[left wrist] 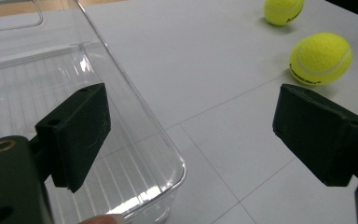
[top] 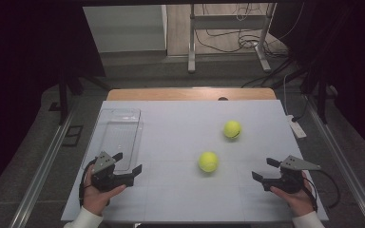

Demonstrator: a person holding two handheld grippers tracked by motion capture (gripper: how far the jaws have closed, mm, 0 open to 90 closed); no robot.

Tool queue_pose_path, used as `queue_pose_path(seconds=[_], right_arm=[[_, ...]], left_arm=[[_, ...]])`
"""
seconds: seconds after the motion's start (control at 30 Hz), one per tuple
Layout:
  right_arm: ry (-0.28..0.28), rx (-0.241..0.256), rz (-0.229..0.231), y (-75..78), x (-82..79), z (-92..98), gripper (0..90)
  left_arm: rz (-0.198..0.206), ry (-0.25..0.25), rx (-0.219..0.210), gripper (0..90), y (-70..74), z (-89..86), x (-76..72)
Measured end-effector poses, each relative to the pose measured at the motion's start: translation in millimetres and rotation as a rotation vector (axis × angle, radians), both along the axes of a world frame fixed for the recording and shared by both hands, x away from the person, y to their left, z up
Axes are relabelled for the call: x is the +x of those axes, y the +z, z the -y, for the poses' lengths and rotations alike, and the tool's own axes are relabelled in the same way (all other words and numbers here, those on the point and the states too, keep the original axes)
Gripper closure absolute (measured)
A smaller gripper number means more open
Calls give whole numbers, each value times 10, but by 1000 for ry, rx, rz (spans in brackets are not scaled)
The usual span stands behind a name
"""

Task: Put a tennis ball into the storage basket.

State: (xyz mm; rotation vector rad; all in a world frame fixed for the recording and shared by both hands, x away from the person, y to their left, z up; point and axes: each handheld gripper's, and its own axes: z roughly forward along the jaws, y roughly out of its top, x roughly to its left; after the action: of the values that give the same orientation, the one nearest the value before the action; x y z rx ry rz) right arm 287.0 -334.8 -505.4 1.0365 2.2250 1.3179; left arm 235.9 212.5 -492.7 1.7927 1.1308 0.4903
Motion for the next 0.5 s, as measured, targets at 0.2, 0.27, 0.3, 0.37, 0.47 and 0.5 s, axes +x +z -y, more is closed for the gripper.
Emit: queue_pose_path(seconds=[0.2,0.27,0.3,0.37,0.47,0.5], right_arm=[[-5,11,-4,-5,6,30,157],[-5,8,-5,-6,6,26,157],[-1,8,-6,-11,6,17,157],[6,5,-7,-14,8,4,158],[7,8,-6,-10,12,-2,158],[8,7,-6,-10,13,-2,159]], left_arm=[[-1,-7,7,122,0,27,17],[-3,-8,9,121,-5,32,16],[-4,-8,9,121,-5,36,14],[-3,-7,8,121,1,38,11],[-4,-3,5,121,7,33,7],[-6,0,3,121,10,31,3]])
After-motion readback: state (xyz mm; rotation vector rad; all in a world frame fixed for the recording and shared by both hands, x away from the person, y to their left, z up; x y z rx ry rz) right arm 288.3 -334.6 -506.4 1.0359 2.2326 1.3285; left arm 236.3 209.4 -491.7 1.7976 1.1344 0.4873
